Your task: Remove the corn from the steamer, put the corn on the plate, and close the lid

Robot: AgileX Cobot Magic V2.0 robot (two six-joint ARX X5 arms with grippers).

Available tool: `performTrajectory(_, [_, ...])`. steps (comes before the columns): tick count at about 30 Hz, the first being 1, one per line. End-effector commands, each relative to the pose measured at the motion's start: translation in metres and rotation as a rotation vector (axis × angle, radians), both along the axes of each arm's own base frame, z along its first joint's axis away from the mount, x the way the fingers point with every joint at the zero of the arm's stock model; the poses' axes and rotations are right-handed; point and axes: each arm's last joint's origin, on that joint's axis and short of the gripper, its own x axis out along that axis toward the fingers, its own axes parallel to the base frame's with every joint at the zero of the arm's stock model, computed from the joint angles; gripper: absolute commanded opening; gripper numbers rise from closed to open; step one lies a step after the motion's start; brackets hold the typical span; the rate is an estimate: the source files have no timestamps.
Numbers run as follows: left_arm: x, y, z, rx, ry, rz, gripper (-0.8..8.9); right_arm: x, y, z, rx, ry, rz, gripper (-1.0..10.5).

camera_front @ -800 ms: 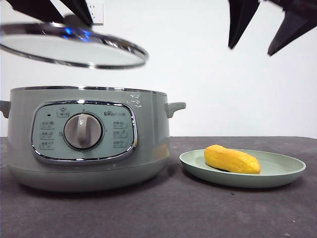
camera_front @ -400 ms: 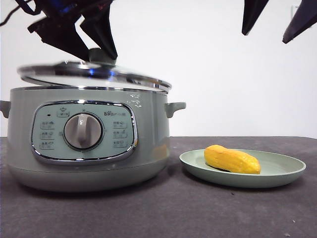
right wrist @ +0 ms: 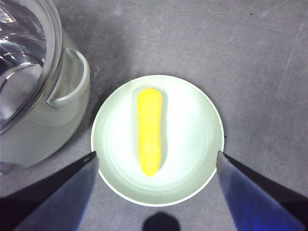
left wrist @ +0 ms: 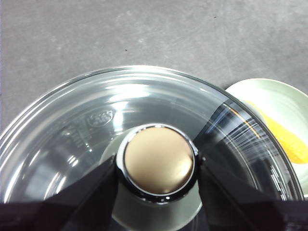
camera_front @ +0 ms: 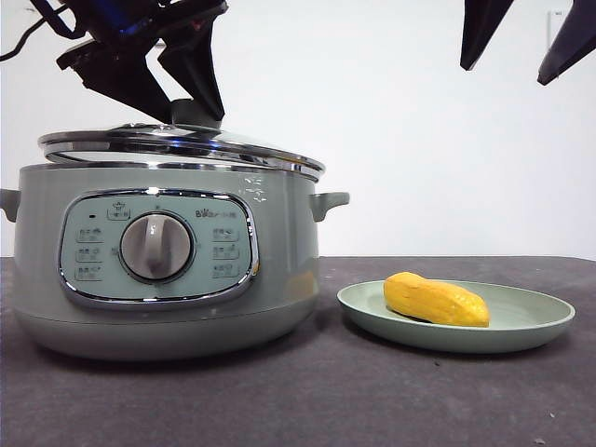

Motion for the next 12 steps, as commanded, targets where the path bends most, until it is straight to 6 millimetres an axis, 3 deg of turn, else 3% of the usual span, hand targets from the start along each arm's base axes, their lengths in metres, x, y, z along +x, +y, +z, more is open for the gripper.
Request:
performTrajectory(1, [0.0014, 0.0024, 0.0044, 0.031, -0.029, 0.033, -0.09, -0.0007, -0.0004, -0.0006, -0.001, -0.001, -0.004, 4.1])
performTrajectory(12, [0.0019, 0.0019, 0.0058, 0.022, -0.042, 0.031, -0.09, -0.0007, -0.0004, -0.0006, 0.000, -0.002, -0.005, 4.1])
